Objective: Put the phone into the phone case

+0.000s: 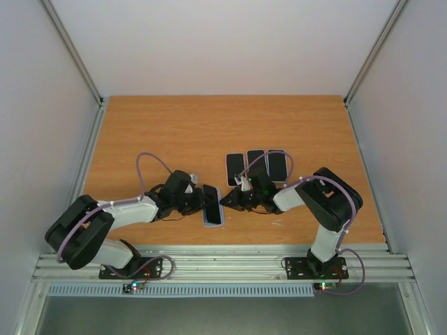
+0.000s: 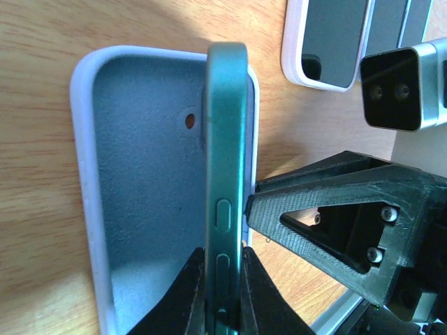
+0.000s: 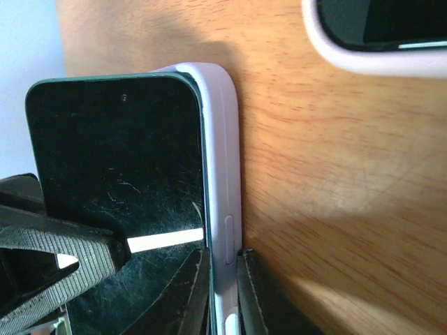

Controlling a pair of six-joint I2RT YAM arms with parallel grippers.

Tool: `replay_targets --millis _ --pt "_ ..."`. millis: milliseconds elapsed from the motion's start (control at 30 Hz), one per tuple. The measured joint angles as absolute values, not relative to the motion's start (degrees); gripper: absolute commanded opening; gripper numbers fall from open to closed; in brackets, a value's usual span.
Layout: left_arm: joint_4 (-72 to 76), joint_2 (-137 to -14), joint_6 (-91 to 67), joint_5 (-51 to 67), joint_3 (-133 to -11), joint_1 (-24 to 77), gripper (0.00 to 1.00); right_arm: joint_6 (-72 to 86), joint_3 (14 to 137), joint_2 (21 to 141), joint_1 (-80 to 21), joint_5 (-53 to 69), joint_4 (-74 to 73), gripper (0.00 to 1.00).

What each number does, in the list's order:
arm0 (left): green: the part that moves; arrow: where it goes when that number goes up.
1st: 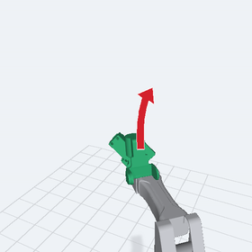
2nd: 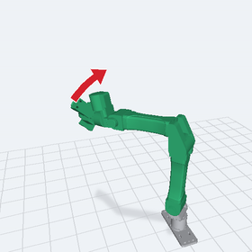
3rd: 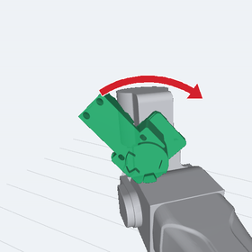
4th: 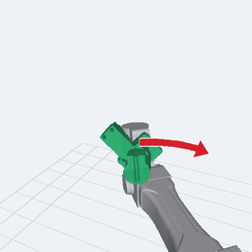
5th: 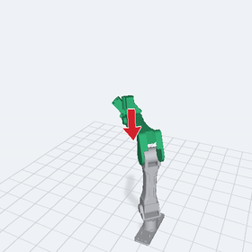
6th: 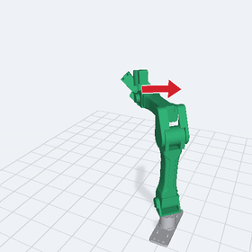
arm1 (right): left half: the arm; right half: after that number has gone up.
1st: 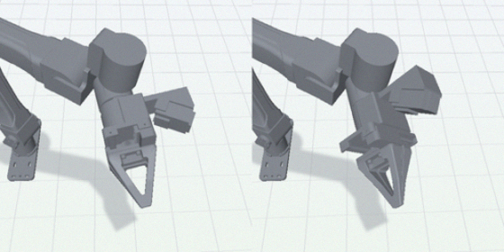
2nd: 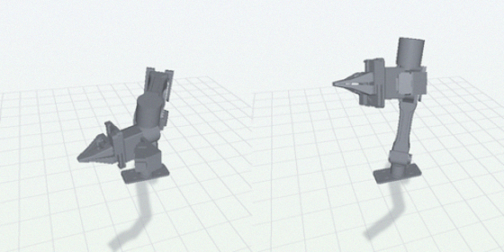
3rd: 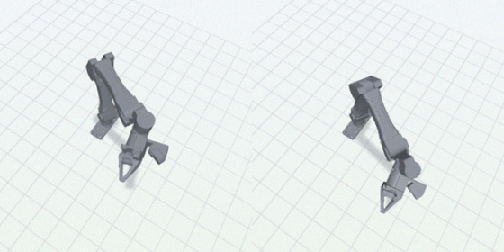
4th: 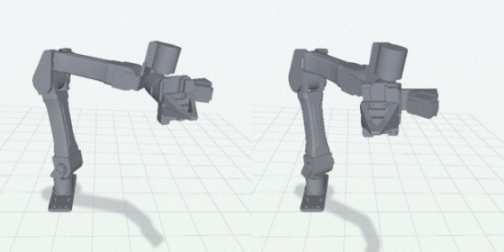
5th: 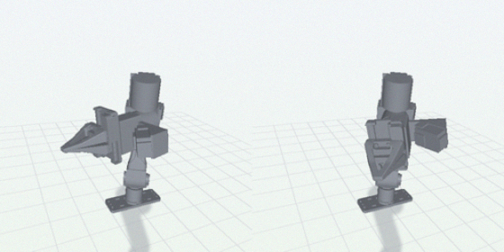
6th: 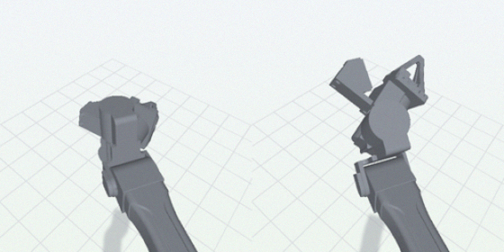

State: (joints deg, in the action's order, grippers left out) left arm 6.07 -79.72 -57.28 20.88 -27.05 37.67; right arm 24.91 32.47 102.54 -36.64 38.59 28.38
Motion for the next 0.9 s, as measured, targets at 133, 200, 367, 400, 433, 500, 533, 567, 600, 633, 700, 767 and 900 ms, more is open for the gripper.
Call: replay_targets --millis 133,200,367,400,433,500,533,567,600,633,700,767,900 --pt "8.45 -81.17 -58.3 21.17 -27.05 38.09 0.0 25.45 32.47 102.94 -36.73 38.5 28.67 0.1" --pt "9.67 -81.84 -58.81 21.12 -27.05 38.46 0.02 25.65 32.47 103.02 -36.75 38.48 28.77 0.1" --pt "10.76 -82.78 -60.03 20.64 -27.11 38.68 0.24 26.7 32.4 103.02 -36.6 38.22 29.19 0.12" --pt "10.74 -83.31 -60.55 19.97 -27.24 38.85 0.29 26.89 32.38 103.02 -36.62 38.2 29.34 0.12" --pt "10.46 -84.31 -60.9 19.4 -27.33 39.11 0.32 27.0 32.38 103.07 -36.88 38.09 29.65 0.12" --pt "9.61 -85.01 -61.08 18.63 -27.59 39.29 0.39 27.14 32.36 103.07 -37.23 37.89 29.8 0.13" --pt "8.4 -84.71 -60.95 17.91 -28.21 39.42 0.44 27.16 32.34 103.07 -37.26 37.89 29.98 0.13" --pt "7.14 -84.47 -60.71 17.32 -28.71 39.55 0.48 27.16 32.32 103.04 -37.32 37.89 30.02 0.13" --pt "5.15 -83.96 -60.42 16.53 -29.52 39.64 0.52 27.16 32.32 103.04 -37.41 37.91 30.04 0.13" --pt "2.94 -83.35 -59.9 15.57 -30.28 39.64 0.56 27.14 32.32 103.04 -37.5 37.93 30.04 0.13" --pt "-2.57 -81.84 -58.94 13.56 -31.79 39.75 0.64 27.16 32.32 103.04 -37.69 37.95 30.06 0.13" --pt "-6.94 -80.53 -57.63 12.12 -33.12 39.81 0.7 27.16 32.32 103.04 -37.74 38.09 30.22 0.13" --pt "-15.92 -77.76 -55.81 8.97 -35.86 39.86 0.74 27.14 32.32 103.04 -37.8 38.11 30.33 0.14"
